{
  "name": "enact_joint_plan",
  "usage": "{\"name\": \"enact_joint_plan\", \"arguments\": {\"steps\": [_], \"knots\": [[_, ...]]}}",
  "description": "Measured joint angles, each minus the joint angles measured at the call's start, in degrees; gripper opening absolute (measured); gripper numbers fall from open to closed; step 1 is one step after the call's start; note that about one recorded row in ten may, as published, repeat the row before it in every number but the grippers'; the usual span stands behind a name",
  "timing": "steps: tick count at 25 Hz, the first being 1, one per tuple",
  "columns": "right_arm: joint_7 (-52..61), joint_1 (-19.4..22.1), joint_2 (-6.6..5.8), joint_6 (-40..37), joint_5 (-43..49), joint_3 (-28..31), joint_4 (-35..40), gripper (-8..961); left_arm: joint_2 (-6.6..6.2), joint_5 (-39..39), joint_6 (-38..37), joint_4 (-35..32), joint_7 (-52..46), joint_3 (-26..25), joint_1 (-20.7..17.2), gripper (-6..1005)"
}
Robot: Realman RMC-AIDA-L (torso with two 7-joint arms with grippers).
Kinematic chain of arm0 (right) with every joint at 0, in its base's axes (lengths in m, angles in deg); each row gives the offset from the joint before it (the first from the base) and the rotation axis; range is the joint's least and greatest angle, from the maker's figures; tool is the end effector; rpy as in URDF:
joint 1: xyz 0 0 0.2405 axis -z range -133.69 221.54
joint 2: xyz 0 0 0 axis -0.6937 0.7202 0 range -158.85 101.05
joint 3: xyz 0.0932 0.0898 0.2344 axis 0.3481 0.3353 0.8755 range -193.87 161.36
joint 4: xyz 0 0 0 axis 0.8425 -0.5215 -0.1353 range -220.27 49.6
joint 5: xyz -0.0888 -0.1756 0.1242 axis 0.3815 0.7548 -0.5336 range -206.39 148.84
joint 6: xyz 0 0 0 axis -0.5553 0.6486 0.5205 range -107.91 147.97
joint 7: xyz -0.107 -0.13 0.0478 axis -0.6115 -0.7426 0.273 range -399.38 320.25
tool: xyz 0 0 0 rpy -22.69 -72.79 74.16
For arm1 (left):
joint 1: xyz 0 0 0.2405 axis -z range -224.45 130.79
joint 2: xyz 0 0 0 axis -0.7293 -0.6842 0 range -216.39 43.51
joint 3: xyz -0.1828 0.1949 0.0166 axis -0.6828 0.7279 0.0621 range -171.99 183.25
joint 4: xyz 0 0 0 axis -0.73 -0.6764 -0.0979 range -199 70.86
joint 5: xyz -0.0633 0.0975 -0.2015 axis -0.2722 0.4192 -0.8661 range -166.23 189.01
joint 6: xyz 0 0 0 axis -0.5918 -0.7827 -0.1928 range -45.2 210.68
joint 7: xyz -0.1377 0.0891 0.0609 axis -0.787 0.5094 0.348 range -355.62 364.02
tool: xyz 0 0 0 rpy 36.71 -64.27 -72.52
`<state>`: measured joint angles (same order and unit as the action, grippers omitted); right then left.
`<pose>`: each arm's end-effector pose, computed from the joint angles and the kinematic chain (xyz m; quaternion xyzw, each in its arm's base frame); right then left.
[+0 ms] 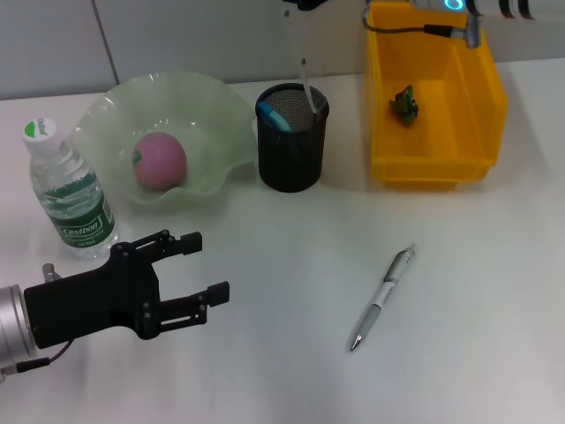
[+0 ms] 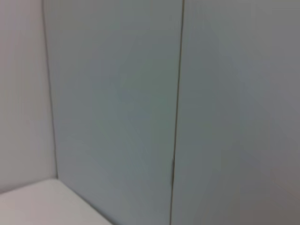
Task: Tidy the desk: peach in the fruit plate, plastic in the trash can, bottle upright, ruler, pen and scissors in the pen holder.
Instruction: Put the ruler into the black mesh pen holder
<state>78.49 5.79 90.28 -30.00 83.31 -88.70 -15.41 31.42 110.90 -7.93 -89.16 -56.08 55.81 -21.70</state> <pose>0.0839 0.4856 0.0064 -0.9078 0.1575 0.2175 0.3222 -0.2843 0.3161 -0.0646 -0.9316 -0.1567 -0.3058 0.1185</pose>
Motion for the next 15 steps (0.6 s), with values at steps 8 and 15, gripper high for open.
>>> {"name": "enact_joint_plan", "arguments": {"steps": [8,15], "knots": [[-12.77,-0.57,-0.05,2.37,-10.28,0.24,-6.7,453,0.0,-0.09,0.21,0.03,-0.16,-0.09,0.0,814],[-21.35,-2.21,-0.14,2.62,-17.8,3.34,-14.39,462,0.0,-0.18,0.39,-0.03,-0.65,-0.09,0.19,814]]}}
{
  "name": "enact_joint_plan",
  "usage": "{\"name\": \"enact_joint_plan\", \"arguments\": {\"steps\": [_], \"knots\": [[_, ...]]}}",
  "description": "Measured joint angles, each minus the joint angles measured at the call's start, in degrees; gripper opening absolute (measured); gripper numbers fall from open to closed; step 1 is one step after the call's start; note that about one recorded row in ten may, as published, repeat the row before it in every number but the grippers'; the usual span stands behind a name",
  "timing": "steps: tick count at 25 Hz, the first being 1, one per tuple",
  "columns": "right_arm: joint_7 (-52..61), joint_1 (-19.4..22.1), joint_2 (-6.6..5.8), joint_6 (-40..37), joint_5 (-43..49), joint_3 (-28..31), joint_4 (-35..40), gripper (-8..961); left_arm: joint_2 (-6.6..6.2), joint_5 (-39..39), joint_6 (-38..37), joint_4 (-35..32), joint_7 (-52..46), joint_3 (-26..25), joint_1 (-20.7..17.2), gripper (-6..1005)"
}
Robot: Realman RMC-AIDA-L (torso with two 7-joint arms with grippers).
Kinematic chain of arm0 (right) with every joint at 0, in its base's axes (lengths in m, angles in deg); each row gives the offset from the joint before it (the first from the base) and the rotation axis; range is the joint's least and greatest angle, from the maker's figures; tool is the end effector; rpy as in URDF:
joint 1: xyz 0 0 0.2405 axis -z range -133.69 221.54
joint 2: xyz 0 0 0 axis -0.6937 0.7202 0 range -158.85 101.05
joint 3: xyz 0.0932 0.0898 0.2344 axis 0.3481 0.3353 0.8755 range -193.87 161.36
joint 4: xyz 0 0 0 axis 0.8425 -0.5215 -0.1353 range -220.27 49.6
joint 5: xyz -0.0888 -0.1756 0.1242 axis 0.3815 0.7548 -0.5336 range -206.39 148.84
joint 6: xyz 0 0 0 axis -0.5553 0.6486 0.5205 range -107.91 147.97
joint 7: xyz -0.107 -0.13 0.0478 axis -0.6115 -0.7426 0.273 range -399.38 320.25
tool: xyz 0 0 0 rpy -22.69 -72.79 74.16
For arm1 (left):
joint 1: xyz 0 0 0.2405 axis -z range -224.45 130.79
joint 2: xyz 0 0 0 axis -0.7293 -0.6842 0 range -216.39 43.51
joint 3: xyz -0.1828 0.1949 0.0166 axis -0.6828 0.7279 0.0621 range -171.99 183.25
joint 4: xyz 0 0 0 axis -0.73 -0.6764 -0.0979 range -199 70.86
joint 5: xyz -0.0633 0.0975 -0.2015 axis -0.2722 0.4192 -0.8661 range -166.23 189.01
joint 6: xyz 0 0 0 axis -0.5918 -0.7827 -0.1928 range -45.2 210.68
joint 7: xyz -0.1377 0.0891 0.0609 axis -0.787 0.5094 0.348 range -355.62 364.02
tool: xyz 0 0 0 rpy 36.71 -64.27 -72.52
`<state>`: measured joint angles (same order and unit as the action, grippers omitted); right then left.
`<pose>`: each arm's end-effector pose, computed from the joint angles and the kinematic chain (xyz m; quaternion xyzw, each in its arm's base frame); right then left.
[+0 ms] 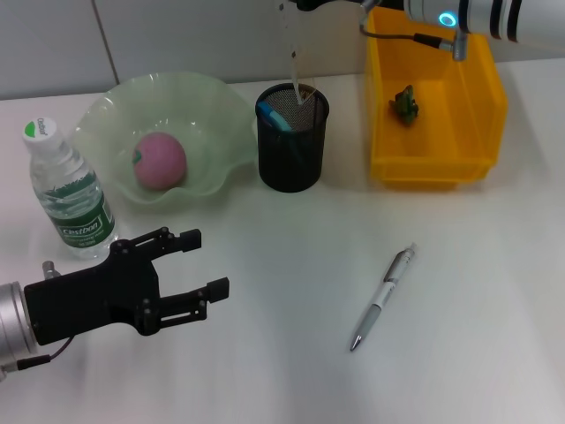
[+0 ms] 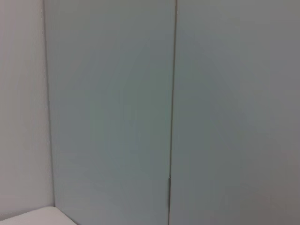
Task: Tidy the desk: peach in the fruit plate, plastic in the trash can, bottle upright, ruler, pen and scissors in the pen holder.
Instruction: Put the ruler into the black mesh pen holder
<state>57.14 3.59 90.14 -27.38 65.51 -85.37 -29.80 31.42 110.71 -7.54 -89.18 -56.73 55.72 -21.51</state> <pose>0.1077 0.4998 -0.0063 -0.8947 0.1458 0.2692 0.3252 -0.2838 0.3185 -0.0642 -0.9304 -0.1617 -0.3061 0.1205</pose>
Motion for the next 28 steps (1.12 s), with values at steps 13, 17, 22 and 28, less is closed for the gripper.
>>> {"name": "enact_joint_plan", "arguments": {"steps": [13,17,22,28], "knots": [[-1.92,-2.15,-0.16,0.28,-0.43,0.77,-7.32,480,-0.17,-0.01,0.03,-0.03,-0.48,0.0,0.24,814],[-1.98,-2.89,-0.14,0.82,-0.46,0.77,-9.12,485,-0.18,-0.01,0.03,-0.03,-0.5,0.0,0.31,813],[-1.99,-3.39,-0.13,1.49,-0.45,0.74,-10.4,492,-0.18,0.04,0.03,-0.03,-0.51,0.01,0.34,813],[-2.02,-3.52,-0.13,2.41,-0.28,0.73,-11.57,500,-0.14,0.18,-0.09,-0.03,-0.41,0.01,0.29,814]]}}
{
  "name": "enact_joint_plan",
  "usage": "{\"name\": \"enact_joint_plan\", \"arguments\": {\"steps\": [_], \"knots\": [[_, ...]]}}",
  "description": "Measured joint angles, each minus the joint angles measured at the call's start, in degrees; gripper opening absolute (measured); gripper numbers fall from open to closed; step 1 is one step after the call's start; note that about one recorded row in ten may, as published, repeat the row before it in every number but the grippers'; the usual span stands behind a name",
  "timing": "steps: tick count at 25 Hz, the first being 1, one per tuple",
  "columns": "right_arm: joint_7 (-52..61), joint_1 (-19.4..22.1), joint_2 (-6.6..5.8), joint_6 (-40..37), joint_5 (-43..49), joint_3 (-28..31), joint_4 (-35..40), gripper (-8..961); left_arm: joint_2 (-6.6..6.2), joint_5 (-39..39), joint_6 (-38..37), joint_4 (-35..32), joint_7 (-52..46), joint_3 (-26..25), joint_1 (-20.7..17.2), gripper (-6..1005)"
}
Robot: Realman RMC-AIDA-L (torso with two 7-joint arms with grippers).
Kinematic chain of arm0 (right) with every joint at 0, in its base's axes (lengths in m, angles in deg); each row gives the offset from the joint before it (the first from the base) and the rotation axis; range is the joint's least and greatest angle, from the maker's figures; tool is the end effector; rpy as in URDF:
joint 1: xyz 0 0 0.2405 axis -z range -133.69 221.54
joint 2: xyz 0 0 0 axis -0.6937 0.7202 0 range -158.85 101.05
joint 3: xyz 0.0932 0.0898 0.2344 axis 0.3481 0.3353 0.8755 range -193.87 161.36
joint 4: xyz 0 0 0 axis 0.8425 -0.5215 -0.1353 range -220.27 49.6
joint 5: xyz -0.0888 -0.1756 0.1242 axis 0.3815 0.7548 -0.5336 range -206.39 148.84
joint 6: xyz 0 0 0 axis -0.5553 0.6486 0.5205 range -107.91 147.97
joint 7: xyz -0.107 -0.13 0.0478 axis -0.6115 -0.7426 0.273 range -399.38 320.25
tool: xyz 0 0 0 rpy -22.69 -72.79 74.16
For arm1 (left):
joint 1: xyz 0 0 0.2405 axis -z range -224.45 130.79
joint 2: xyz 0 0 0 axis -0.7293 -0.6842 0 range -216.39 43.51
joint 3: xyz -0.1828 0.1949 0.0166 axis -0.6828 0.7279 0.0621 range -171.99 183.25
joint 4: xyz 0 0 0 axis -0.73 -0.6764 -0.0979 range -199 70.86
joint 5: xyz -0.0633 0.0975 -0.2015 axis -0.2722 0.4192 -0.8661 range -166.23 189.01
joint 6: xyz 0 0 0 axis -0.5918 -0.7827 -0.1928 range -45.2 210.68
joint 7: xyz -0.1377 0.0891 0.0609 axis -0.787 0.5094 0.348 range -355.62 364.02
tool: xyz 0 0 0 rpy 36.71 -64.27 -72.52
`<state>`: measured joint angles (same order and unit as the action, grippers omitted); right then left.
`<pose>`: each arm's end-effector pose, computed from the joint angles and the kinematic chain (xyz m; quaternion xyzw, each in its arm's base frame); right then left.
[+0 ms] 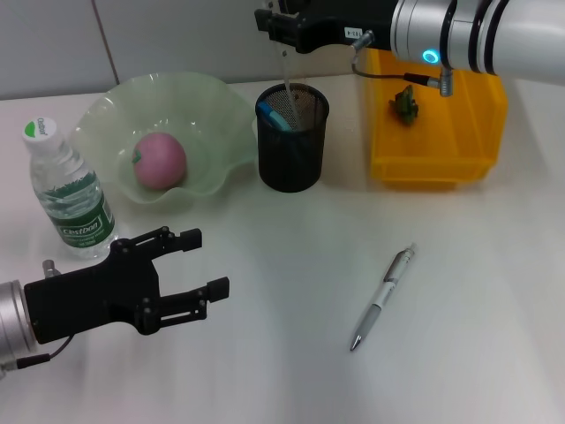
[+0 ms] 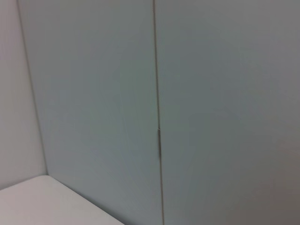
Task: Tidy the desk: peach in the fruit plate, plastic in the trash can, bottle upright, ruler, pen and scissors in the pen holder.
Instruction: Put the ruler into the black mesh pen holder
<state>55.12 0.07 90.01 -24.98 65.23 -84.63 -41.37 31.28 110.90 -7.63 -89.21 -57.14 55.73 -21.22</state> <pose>0.1388 0.5075 -0.0386 -0.8976 0.1980 0.2369 0.3145 -0.2829 0.3198 -0.0635 -0.9311 -0.1618 -0.3051 0.1178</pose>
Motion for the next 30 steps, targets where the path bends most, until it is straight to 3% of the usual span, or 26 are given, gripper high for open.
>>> {"name": "enact_joint_plan", "arguments": {"steps": [30], "knots": [[1.58,-0.71,-0.43,0.4,1.57,-0.33,-2.4,541,-0.29,-0.2,-0.9,0.0,-0.1,0.0,-0.32,814]]}}
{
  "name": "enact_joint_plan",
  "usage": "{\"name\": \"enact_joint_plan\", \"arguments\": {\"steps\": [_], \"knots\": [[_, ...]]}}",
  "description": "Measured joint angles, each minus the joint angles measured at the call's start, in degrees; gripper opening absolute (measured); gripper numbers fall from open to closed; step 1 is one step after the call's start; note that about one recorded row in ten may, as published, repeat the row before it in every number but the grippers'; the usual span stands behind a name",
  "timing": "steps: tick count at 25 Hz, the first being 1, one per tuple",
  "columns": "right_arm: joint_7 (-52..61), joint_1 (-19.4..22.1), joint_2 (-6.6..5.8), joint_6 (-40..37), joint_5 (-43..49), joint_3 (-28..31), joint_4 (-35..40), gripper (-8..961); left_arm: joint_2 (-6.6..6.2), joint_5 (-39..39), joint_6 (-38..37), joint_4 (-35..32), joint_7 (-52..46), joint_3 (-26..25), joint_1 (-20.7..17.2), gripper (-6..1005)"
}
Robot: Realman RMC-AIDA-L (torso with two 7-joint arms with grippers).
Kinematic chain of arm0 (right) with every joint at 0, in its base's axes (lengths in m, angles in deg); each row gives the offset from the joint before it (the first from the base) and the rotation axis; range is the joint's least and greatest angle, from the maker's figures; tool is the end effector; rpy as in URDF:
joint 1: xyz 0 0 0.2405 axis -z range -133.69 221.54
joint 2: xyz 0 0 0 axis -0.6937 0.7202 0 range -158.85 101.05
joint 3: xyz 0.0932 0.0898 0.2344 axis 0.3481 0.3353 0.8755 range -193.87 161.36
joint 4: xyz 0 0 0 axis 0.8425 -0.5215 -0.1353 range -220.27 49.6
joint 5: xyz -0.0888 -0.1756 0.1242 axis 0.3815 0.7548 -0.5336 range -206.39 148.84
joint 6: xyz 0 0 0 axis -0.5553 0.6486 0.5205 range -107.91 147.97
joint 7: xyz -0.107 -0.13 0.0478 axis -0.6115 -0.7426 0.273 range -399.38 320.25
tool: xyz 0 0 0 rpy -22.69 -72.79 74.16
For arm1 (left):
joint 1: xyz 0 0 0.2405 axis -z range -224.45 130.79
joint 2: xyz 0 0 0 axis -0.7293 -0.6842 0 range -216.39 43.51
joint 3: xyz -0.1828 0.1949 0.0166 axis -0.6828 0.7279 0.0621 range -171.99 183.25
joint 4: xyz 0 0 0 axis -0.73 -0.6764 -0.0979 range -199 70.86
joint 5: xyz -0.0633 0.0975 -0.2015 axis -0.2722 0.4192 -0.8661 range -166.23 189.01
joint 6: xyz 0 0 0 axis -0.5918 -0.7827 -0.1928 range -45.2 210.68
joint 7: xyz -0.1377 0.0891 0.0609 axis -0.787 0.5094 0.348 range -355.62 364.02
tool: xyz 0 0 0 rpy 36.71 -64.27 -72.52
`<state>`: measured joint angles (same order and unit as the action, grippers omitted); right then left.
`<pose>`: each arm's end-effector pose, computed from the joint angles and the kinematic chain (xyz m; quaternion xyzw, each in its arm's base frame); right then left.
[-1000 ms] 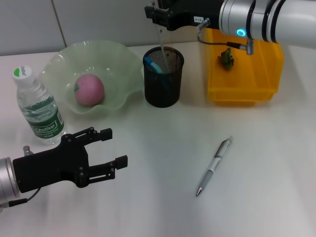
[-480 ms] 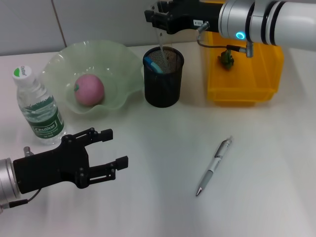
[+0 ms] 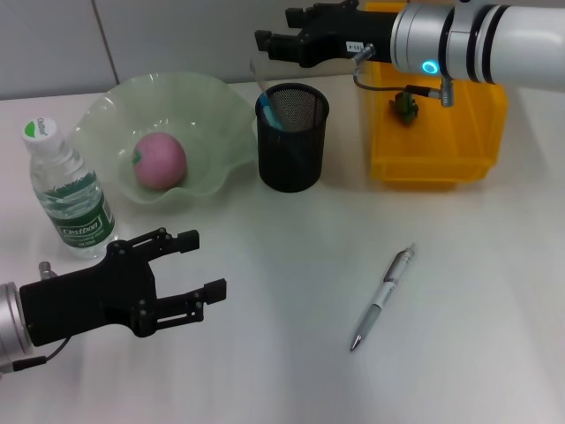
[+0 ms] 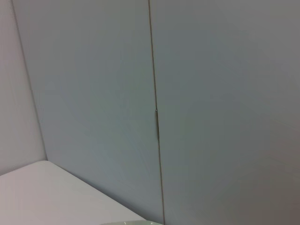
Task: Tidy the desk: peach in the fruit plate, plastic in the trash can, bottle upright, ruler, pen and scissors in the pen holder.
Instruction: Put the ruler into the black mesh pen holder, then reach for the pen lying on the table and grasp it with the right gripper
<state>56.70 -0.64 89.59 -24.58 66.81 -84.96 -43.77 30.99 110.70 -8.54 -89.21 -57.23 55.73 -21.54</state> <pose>0.1491 0.5076 -0.0459 -0.9004 0.2150 0.2187 0.3088 -0.2838 0.3173 -0.0606 -0.9301 -0.1620 -0.3088 0.1149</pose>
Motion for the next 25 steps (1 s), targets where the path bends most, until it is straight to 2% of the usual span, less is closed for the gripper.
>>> {"name": "enact_joint_plan", "arguments": {"steps": [3,10,17,19,20,21,25], "knots": [[0.55,0.0,-0.01,-0.01,0.04,0.02,0.01,545,-0.01,0.0,-0.04,0.0,0.0,0.0,0.07,814],[1.07,0.63,0.01,-0.01,0.04,0.33,1.44,769,-0.11,-0.01,-0.05,-0.08,0.0,0.0,0.1,814],[1.18,1.4,0.33,-0.52,-0.04,0.29,4.07,770,-0.1,-0.02,-0.03,-0.17,0.0,0.0,0.02,814],[1.66,2.52,0.37,-2.71,-0.12,0.3,6.77,770,-0.1,-0.02,-0.01,-0.18,0.0,-0.01,-0.03,813],[2.76,3.71,0.15,-6.85,-0.06,0.3,9.65,770,-0.11,-0.03,-0.01,-0.18,0.0,-0.04,-0.08,813],[2.76,3.71,0.15,-6.85,-0.06,0.3,9.65,769,-0.11,-0.03,-0.01,-0.18,0.0,-0.09,-0.11,813],[5.02,5.73,-1.88,-17.79,0.77,0.32,15.09,767,-0.1,-0.02,-0.01,-0.18,0.0,-0.25,-0.21,814]]}}
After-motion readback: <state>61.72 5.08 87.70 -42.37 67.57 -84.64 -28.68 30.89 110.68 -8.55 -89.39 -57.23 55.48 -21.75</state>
